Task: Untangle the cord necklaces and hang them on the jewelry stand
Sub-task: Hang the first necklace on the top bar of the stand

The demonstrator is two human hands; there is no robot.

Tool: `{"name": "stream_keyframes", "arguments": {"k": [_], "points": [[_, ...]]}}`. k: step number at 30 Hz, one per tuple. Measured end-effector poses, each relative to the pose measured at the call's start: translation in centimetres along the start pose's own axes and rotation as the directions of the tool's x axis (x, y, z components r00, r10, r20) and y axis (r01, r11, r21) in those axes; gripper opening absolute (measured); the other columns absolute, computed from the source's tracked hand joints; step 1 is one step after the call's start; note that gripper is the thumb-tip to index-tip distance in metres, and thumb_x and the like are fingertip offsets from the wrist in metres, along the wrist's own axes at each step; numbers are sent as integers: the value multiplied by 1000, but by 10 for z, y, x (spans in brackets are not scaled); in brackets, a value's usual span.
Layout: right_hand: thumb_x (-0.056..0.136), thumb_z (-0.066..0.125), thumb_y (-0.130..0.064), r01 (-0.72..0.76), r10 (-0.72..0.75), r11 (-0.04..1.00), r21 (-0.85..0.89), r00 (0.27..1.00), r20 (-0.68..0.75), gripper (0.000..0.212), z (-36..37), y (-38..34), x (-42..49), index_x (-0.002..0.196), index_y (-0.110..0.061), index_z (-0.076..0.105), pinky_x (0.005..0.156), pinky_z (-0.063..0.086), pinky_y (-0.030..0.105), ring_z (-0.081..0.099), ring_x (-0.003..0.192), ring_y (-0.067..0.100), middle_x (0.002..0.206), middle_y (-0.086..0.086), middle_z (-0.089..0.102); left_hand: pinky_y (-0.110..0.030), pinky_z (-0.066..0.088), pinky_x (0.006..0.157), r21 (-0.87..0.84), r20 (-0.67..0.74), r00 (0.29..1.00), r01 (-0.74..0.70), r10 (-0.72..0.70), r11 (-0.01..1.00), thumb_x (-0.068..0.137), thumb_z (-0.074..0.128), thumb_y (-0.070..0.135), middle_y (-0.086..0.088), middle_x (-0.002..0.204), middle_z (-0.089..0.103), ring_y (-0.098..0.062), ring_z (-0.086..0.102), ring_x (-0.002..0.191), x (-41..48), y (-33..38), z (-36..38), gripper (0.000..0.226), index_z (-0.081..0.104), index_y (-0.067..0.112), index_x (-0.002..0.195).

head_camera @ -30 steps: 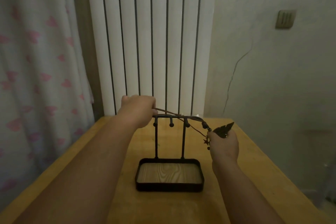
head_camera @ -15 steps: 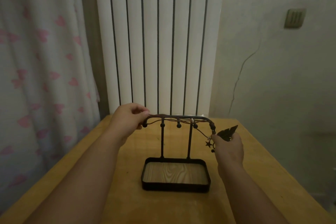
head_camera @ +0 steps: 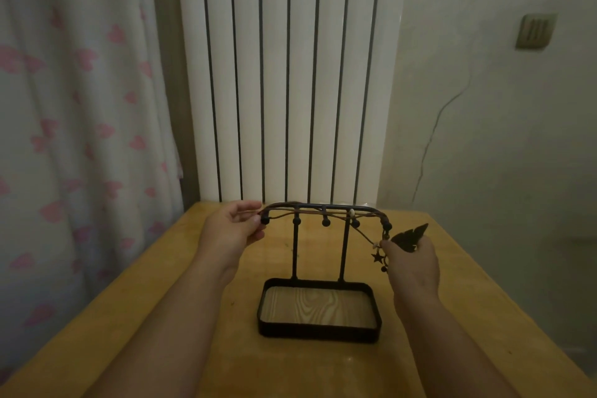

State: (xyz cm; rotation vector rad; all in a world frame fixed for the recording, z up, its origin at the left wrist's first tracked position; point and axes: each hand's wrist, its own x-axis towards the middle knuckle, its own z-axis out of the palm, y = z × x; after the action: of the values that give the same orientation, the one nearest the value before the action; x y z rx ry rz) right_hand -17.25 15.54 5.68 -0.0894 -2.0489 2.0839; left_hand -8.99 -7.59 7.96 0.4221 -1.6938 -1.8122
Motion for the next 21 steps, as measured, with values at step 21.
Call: {"name": "stream_keyframes", "arguments": {"k": [21], "points": [[93, 64, -13, -16, 15, 1000, -27, 1000, -24, 40, 7, 2, -2, 130, -8, 49, 92, 48, 44, 53, 118, 29, 129, 12, 58, -18, 40, 69, 433, 103, 933, -355, 345, 829, 89, 68, 8, 12, 97, 64, 0, 57, 89, -27, -1, -5, 25, 63, 32, 95]]}}
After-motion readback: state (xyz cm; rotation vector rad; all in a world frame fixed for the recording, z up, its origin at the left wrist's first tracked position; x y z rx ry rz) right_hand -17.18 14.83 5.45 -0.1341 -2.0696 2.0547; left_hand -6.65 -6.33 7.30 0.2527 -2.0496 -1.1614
